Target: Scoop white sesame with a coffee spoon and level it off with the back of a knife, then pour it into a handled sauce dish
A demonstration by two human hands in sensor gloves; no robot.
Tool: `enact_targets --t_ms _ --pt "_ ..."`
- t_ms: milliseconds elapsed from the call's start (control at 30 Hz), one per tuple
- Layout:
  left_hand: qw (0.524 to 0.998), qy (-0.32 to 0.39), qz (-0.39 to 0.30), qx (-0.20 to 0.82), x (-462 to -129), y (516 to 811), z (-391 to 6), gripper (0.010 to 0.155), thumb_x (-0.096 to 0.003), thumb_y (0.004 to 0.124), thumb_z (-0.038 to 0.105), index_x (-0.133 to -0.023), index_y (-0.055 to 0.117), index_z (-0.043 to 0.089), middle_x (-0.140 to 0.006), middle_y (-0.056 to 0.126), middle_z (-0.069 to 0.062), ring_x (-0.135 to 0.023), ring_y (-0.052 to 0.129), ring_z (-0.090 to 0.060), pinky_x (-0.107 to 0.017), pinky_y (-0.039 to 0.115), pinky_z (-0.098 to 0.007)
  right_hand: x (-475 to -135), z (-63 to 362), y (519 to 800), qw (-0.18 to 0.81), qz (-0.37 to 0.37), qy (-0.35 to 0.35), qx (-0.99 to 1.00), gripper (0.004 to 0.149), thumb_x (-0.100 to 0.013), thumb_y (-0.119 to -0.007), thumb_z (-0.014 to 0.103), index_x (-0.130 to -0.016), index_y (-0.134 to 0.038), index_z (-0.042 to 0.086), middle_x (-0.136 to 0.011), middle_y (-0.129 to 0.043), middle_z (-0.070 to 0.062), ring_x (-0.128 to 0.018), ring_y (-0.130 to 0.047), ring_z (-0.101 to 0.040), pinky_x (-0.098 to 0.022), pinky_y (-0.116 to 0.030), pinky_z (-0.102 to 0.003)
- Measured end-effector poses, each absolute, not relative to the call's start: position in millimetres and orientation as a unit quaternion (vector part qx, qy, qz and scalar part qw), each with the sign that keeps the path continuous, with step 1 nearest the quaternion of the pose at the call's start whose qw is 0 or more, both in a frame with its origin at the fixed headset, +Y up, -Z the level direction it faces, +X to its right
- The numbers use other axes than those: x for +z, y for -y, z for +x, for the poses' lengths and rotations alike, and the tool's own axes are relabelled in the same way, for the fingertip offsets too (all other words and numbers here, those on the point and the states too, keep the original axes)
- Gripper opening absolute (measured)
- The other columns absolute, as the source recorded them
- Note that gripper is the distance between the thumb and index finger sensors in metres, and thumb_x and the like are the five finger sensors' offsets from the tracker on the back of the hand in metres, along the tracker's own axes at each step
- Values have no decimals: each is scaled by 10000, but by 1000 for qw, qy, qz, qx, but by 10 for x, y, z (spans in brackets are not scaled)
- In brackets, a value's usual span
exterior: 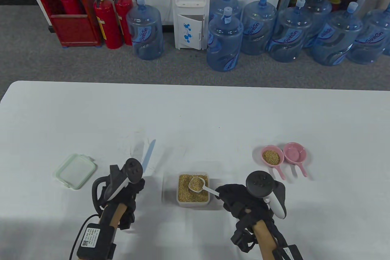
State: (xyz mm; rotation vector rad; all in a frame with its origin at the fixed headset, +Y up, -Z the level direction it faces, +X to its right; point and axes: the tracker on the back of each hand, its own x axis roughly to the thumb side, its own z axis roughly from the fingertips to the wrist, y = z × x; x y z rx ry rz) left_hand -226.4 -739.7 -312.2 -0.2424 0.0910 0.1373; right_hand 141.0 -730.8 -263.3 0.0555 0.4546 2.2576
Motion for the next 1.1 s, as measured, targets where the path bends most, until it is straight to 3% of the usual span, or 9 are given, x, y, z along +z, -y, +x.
enact_targets --t_ms 233,433,600,1100 --pt "984 61 -115 121 -2886 7154 -1873 432 -527 776 474 -878 820 225 -703 920 -5 -576 974 -196 -715 707 -527 -2633 1411 7304 407 22 -181 895 428 -603 -709 313 -948 -861 109 -473 -984 -36 -186 -898 -53 -192 -848 -318" --pt "967 133 -129 175 -2688 7094 -1570 421 -534 761 485 -858 839 228 -680 932 -6 -550 982 -194 -704 716 -521 -2633 1416 7299 408 22 -179 895 428 -604 -708 312 -949 -860 109 -472 -984 -38 -184 -898 -53 -191 -848 -318" --pt "962 177 -134 159 -2555 7086 -1323 423 -537 756 484 -859 836 222 -679 930 -5 -546 981 -194 -703 718 -519 -2632 1412 7301 404 23 -180 896 428 -603 -709 311 -949 -861 109 -472 -985 -38 -186 -898 -53 -189 -848 -318" --pt "964 183 -151 121 -2501 7172 -1141 424 -548 749 476 -868 830 209 -680 923 -17 -541 973 -198 -702 711 -524 -2622 1383 7295 402 31 -179 897 429 -604 -710 308 -950 -861 105 -472 -984 -40 -184 -898 -55 -189 -847 -319"
